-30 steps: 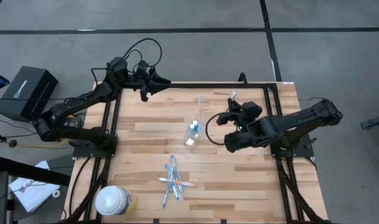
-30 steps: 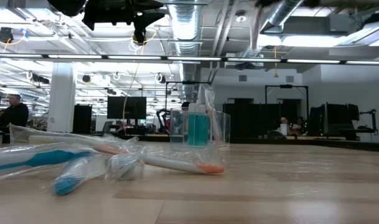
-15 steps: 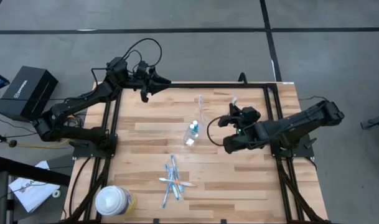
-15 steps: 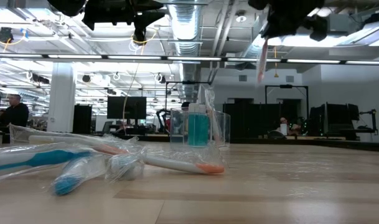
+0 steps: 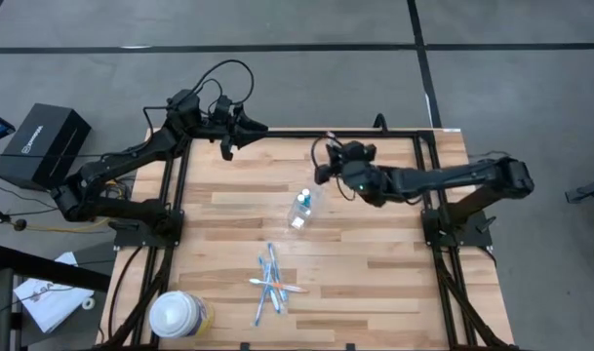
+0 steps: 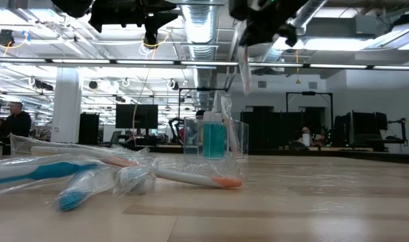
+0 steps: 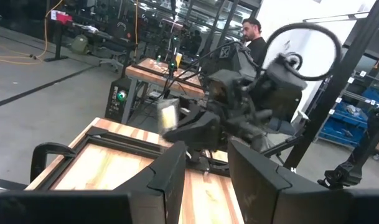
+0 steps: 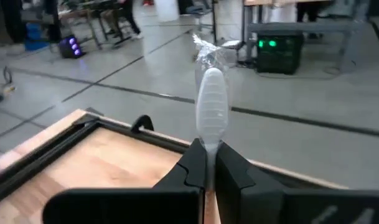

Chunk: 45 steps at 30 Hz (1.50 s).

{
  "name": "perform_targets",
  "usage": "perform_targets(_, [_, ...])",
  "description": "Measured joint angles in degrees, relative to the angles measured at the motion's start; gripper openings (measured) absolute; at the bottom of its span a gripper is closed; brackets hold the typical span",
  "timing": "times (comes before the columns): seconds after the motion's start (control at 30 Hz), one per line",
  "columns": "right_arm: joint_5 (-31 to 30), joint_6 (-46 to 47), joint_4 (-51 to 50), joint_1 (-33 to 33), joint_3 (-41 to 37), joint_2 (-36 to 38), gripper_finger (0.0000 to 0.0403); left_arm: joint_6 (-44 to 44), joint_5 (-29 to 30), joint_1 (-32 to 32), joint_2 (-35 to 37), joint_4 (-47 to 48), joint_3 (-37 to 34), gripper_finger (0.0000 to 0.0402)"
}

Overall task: Pick & Place toothbrushing station
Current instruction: Put the bottom orange toothbrush into the right section of the transparent organizer

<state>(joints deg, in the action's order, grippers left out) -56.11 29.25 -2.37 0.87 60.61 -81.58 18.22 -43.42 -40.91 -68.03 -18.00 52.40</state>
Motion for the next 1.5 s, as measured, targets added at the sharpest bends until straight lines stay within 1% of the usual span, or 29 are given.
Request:
perform_targets(0.03, [1.73, -1.99, 1.93, -0.92, -0.14, -0.56, 0.0002, -0.04, 0.0, 0.0, 0.0, -0.01, 0.0, 0.0117])
perform_targets(0.1, [6.61, -5.71, 8.97, -3.07, -0.15, -2.18, 0.0002, -0.41, -0.09, -0.02, 0.0, -0.02, 0.0, 0.0117])
perform_targets(0.2, [13.8, -10.64, 22.2, -5.55, -3.57, -4.2, 0.0002, -1.31, -0.67, -0.31, 0.0, -0.01, 0.0, 0.0117])
perform_targets(0.23, [14.46, -11.03, 24.57, -6.21, -4.97, -4.39, 0.0002, -1.34, -0.75, -0.31, 0.0, 0.0, 0.0, 0.0117])
perform_targets(0.43, [14.7, -11.27, 26.52, -9.07, -8.94, -3.37, 0.0002, -1.52, -1.23, -0.48, 0.0, -0.04, 0.0, 0.0117])
perform_targets(0.5, [16.6, -11.25, 26.28, -9.92, -10.11, -3.46, 0.0002, -2.07, -1.45, -0.48, 0.0, -0.07, 0.0, 0.0117])
perform_targets(0.57, [18.72, -11.12, 29.41, -10.68, -11.69, -3.66, 0.0002, -2.87, -1.44, -0.48, 0.0, -0.07, 0.0, 0.0117])
perform_targets(0.63, [19.13, -10.86, 32.96, -11.07, -13.63, -3.85, 0.0002, -3.07, -1.38, -0.53, 0.0, -0.07, 0.0, 0.0117])
perform_targets(0.77, [19.33, -10.77, 36.17, -11.27, -16.74, -3.96, 0.0001, -3.19, -1.15, -1.25, 0.0, -0.09, 0.0, 0.0117])
perform_targets(0.87, [21.58, -9.91, 36.08, -11.82, -17.9, -3.96, 0.0001, -4.24, -1.09, -1.53, 0.0, -0.09, 0.0, 0.0117])
perform_targets(1.03, [22.21, -10.22, 36.54, -11.92, -19.04, -3.92, 0.0001, -4.82, -0.48, -1.53, 0.01, -0.11, 0.0, 0.0117])
perform_targets(1.13, [23.36, -10.3, 39.38, -11.92, -21.01, -3.92, 0.0001, -5.61, -0.44, -1.51, 0.02, -0.15, 0.0, 0.0117])
perform_targets(1.5, [25.02, -10.53, 44.55, -11.72, -26.52, -3.94, 0.0001, -6.78, 0.35, -1.51, 0.02, -0.33, 0.0, 0.0117])
